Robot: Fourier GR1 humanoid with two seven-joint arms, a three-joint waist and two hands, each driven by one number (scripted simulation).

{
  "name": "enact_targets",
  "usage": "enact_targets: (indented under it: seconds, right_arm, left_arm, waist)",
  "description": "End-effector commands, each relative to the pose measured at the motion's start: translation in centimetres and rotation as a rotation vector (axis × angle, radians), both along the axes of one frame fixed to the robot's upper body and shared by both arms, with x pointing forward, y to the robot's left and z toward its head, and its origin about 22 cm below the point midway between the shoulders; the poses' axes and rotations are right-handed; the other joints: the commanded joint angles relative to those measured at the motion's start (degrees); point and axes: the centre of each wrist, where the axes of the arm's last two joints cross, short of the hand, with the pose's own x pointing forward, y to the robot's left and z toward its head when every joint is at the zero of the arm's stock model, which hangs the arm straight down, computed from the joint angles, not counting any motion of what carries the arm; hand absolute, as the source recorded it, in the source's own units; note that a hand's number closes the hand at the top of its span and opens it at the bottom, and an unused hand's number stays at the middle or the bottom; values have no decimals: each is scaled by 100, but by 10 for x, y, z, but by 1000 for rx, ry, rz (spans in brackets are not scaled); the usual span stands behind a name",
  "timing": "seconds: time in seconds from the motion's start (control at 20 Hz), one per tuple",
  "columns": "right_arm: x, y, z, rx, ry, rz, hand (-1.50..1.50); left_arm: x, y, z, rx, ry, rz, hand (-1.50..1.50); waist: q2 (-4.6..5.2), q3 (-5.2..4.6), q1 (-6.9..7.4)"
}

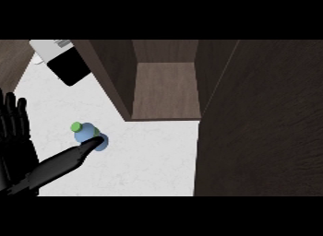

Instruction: Pick up the bottled water, place it into the cabinet and close the cabinet

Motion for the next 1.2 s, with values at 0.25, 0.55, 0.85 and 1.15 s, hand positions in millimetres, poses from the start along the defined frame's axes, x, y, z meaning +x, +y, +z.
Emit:
enact_targets:
  seconds: [0.25,0.55,0.85,1.15]
  right_arm:
    - [-66,-1,26,26,43,20,-150]
    - [-70,-1,8,14,44,6,-150]
    - [-80,8,16,38,62,-17,-150]
    - [-96,1,16,14,59,-22,-150]
  left_arm:
    - [-5,-52,-9,-52,70,89,-150]
    - [-17,-58,-8,-28,105,117,-150]
    - [-27,-57,-31,-31,110,185,-150]
    - [-17,-28,-58,-11,166,286,-150]
  waist:
    - [4,1,8]
    - [5,3,38]
    - [2,-3,40]
    - [-3,-6,6]
